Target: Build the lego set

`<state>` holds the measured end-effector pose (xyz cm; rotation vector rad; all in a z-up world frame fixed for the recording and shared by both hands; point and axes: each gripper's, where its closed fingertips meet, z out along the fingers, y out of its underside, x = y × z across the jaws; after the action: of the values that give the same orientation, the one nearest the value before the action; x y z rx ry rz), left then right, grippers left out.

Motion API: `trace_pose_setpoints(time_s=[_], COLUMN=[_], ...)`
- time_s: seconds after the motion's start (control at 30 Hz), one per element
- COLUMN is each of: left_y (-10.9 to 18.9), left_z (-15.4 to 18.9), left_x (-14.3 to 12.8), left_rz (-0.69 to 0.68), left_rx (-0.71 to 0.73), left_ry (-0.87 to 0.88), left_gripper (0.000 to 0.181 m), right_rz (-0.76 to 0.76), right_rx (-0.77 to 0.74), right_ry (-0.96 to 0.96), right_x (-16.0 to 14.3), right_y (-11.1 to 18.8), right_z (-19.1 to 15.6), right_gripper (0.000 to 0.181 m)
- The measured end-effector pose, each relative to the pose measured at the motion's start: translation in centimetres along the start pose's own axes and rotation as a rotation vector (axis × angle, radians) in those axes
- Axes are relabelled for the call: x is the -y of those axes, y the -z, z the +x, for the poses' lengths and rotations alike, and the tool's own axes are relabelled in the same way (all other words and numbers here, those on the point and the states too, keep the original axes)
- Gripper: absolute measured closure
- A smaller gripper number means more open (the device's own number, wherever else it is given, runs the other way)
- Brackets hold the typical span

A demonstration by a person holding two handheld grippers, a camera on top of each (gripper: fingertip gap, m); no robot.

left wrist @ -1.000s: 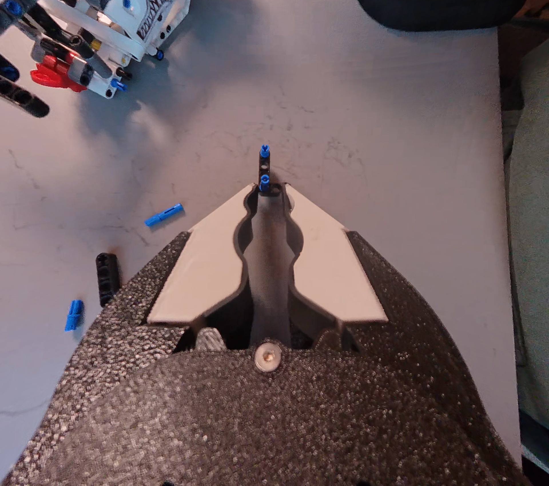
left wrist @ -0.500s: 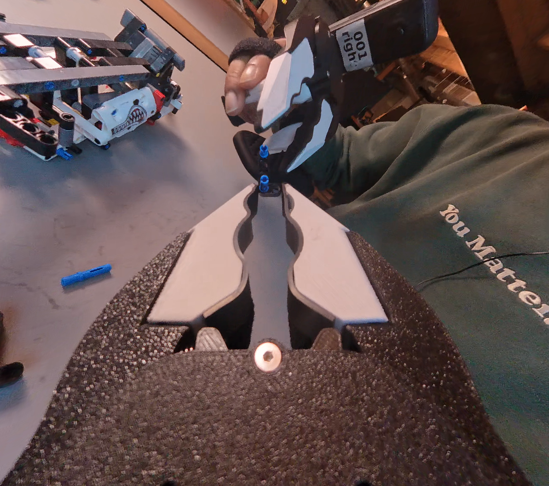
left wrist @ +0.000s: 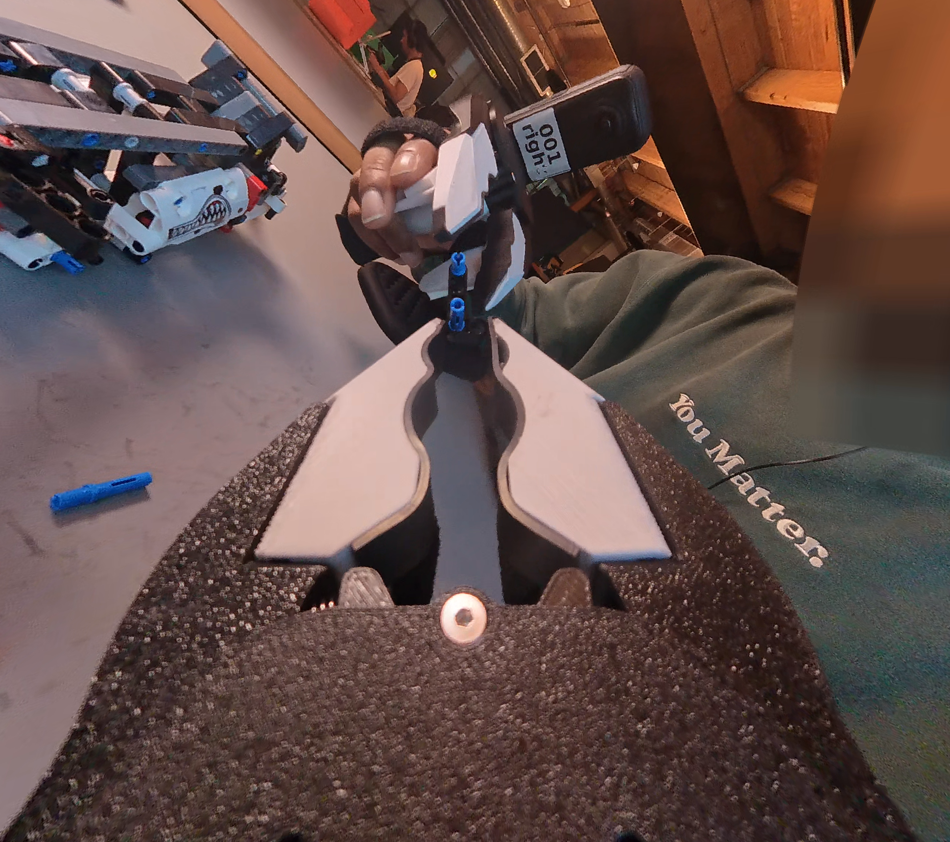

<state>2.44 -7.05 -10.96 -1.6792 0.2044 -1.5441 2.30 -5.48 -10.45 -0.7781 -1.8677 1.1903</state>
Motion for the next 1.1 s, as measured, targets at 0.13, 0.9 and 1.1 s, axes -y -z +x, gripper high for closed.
trace_pose_setpoints(time_s=[0.13,0.9,1.1], left_y=[-0.2,0.7,1.8], left_z=[0.6,-0.3,-2.0], left_x=[0.0,1.9,3.5], left_rz=[0.011,0.108,0.087], left_rx=[-0.069,0.106,0.491], left_ry=[0.068,-0.143,-0.575], left_gripper=[0.166,0.152,0.152], right_rz=[-0.002,0.116,0.273], right_rx=[-0.050,0.018,-0.016], right_ry=[0.111,-0.453,-0.813], right_x=[0.1,0.6,1.0], right_y=[-0.3,-0.4,0.2], right_z=[-0.1,0.7,3.5], right_gripper=[0.160,0.163,0.164])
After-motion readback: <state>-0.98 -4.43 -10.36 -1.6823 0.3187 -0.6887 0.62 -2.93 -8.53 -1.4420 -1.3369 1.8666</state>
